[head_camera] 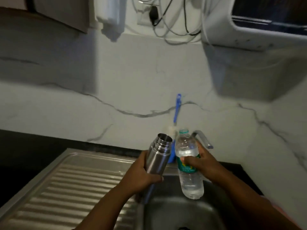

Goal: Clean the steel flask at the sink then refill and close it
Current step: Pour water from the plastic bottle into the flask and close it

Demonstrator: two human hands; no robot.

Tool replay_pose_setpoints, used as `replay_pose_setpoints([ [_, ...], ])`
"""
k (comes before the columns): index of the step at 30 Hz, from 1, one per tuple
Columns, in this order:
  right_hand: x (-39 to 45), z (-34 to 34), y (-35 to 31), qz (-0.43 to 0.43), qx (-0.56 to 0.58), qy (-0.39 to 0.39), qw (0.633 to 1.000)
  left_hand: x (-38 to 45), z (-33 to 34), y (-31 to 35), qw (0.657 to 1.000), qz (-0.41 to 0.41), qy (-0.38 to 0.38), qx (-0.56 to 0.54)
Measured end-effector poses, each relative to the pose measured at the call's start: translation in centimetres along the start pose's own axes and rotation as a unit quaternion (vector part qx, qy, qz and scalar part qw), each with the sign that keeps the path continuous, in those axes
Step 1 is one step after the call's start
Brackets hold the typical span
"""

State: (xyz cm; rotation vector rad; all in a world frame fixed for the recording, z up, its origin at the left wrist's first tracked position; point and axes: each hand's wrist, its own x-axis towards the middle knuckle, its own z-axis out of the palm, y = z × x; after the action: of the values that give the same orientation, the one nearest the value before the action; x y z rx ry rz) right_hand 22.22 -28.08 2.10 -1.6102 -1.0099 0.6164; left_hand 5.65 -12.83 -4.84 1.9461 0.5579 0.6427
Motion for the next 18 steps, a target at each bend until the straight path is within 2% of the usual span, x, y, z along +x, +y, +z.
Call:
replay_pose_setpoints([
  [5,-4.4,-8.1,2.3,0.019,-0.104,-0.018,0.994,1.0,8.1,1.7,0.999,0.007,-0.028,0.019],
  [12,-8.9,-18.6,5.5,0.034,-0.232,-0.089,0.968,0.1,18.3,3.4,0.998,-0.024,-0.047,0.018],
  [18,-8.9,-22.0,7.1,0.001,-0.286,-0.14,0.948,-1.3,21.9,4.0,0.998,-0.05,-0.02,0.037],
])
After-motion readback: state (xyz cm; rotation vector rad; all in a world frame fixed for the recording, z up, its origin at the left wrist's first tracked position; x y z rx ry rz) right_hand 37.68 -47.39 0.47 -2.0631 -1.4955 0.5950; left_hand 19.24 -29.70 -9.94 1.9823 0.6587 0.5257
